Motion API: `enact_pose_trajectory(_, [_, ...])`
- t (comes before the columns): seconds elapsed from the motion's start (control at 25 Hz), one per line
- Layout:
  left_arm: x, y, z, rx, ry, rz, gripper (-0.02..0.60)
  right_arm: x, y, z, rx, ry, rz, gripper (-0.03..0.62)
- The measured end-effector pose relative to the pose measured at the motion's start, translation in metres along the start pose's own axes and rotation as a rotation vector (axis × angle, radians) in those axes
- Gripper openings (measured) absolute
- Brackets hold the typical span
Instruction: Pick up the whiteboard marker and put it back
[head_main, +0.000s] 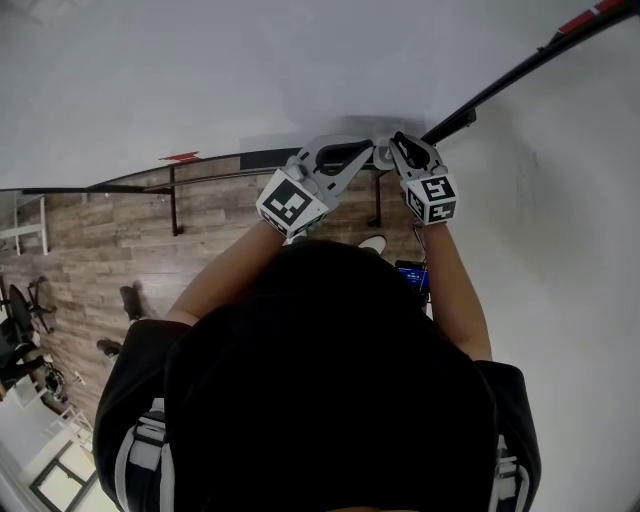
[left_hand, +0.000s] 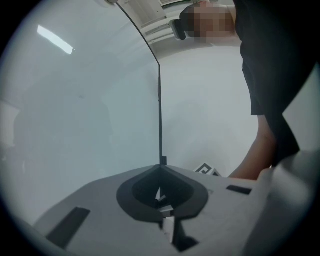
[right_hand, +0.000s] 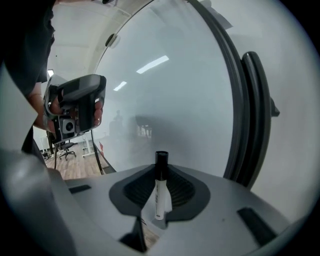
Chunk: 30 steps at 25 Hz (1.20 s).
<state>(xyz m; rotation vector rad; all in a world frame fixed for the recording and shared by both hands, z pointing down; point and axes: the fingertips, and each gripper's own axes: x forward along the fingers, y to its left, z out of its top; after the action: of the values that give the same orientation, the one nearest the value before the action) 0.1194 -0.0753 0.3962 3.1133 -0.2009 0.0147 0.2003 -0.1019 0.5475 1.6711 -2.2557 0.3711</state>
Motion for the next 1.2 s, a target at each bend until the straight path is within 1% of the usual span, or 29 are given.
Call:
enact_pose_trajectory(0.2, [-0.003,-0.003,0.002,-0.017,-0.001,-0.005,0.003,0.009,-0.001,-0.020,0.036,0.034,0.000,0.064])
enact_pose_trajectory(0.64, [-0.002,-0.002,-0.008,-0.031,0.017,-0.006,0.003,0.013,-0.002,-0.054,0.043,0.110,0.009,0.066])
enact_pose_trajectory(0.92, [0.000,-0.004,-0.003,-0.036,0.009,-0.024,0.003,0.013,0.000,-0.056,0.042,0.112,0.011,0.066])
enact_pose_trajectory(1.2, [-0.004,-0.003,0.001,-0.035,0.007,-0.023,0.003,0.007,0.003,-0.054,0.048,0.114,0.013,0.066])
